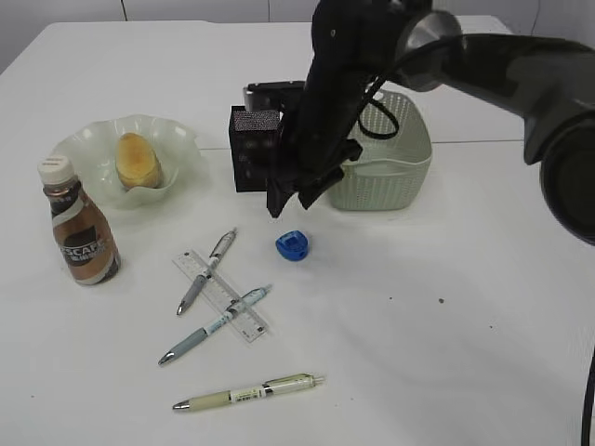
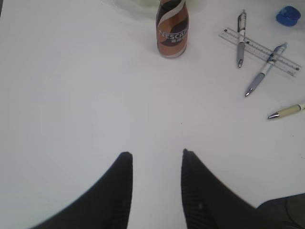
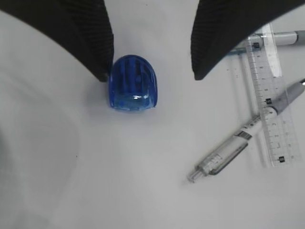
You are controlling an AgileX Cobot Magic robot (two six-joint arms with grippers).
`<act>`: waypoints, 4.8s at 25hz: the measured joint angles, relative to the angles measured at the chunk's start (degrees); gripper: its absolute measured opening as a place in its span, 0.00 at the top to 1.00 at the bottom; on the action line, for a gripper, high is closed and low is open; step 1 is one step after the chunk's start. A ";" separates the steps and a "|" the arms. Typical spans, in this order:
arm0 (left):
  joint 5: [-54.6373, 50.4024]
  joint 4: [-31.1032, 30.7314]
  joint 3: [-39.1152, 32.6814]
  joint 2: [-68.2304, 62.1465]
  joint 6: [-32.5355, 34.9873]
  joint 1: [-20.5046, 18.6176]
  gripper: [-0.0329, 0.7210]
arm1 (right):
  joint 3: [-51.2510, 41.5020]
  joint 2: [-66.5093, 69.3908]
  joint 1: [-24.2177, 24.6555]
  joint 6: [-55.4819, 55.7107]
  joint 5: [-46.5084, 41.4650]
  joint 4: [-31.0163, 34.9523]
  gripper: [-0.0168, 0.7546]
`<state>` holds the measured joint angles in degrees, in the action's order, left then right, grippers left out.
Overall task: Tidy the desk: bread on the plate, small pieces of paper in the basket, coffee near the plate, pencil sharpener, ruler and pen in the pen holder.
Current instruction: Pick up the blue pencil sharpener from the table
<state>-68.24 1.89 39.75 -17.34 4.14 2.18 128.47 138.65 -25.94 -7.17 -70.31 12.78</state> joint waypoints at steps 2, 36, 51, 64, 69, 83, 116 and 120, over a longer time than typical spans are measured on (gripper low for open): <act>0.00 0.00 0.00 0.00 0.00 0.00 0.62 | 0.24 1.26 -0.39 -0.68 0.00 0.31 0.48; -2.19 0.00 0.00 0.00 0.00 0.00 0.62 | 0.62 6.03 -2.11 -1.25 0.00 -5.53 0.38; -2.31 -0.02 0.00 0.00 0.00 0.00 0.62 | 0.71 7.23 -2.11 -1.25 0.00 -5.56 0.38; -2.41 -0.24 0.00 0.00 0.00 0.00 0.62 | 0.71 7.83 -2.11 -1.25 2.16 -5.56 0.38; -2.41 -0.24 0.00 0.00 0.00 0.00 0.62 | 0.71 7.92 -2.11 -1.25 2.62 -5.56 0.38; -2.41 -0.24 0.00 0.00 0.09 0.00 0.62 | 0.71 7.92 -2.11 -1.48 2.97 -5.56 0.42; -2.41 -0.24 0.00 0.00 0.09 0.00 0.62 | 4.03 6.02 0.57 -7.76 6.35 -7.37 0.58; -2.41 -0.24 0.00 0.00 0.09 0.00 0.62 | 4.51 6.02 1.95 -9.44 6.46 -4.34 0.58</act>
<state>-70.65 1.65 39.75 -17.34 4.23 2.18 132.98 144.67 -23.99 -16.61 -63.85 8.44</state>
